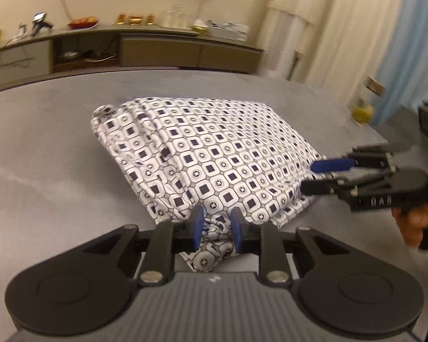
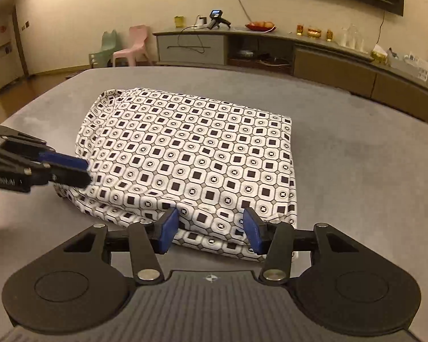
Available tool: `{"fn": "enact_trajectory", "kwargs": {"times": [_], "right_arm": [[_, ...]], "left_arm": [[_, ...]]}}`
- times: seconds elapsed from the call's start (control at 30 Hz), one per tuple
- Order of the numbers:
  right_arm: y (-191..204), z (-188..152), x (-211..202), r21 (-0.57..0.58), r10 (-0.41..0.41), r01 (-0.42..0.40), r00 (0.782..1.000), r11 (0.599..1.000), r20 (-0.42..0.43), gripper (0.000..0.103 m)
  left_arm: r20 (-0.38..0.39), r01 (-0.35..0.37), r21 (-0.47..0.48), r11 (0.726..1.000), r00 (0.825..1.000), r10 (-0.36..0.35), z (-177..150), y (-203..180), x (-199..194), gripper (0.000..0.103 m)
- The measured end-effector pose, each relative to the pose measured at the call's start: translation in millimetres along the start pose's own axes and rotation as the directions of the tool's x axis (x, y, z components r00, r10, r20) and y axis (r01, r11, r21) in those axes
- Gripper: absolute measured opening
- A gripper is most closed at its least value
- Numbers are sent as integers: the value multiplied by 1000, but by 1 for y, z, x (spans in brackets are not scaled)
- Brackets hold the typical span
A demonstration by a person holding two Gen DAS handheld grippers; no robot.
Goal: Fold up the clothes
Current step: 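Press the folded bundle flat with both grippers and release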
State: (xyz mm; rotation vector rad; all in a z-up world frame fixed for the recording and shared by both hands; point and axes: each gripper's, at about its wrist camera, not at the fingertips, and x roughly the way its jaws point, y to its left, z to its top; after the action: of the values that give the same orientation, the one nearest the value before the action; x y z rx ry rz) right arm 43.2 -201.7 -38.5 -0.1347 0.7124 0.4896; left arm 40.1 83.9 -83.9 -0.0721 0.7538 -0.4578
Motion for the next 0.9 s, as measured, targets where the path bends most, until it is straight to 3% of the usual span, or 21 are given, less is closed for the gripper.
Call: {"fn": "enact_trajectory", "kwargs": {"times": [0.1,0.17,0.23,0.3,0.37,0.43,0.57,0.7,0.77,0.9], "right_arm": [[-14,7,12,20,0,0,1000,1000,27,52],[-22,5,13,55,19,-21,999,998,40,52],[-25,7,8,73,8,-11,1000,997,28,52],[-28,8,1,71,-7,6,1000,997,21,55],[-30,6,-5,74,-43,41,999,996,26,78],[-34,5,-10,79,-77,74,997,994,31,82],[-38,1,-23,113,-36,28,997,993,73,82],[-21,8,-11,62,16,-22,996,998,93,79],[-12,13,7,43,22,-24,999,999,49,67],[-3,19,35,-6,-15,15,1000,1000,0,66]], "left_arm": [[0,-34,10,999,999,34,8,-3,6,22],[-18,-75,15,997,997,76,10,-5,3,29],[-44,-148,3,989,988,148,11,-2,-1,77],[-65,-186,-21,982,981,184,12,2,-4,77],[-64,-196,-35,980,979,194,14,2,-7,75],[-55,-212,-25,977,976,210,16,-5,-9,71],[-57,-228,-12,974,972,227,14,-23,-5,70],[-79,-257,-16,966,964,255,13,-23,12,69],[-78,-268,-18,963,961,266,13,-21,18,69],[-76,-279,-34,960,958,276,15,-17,22,69]]}}
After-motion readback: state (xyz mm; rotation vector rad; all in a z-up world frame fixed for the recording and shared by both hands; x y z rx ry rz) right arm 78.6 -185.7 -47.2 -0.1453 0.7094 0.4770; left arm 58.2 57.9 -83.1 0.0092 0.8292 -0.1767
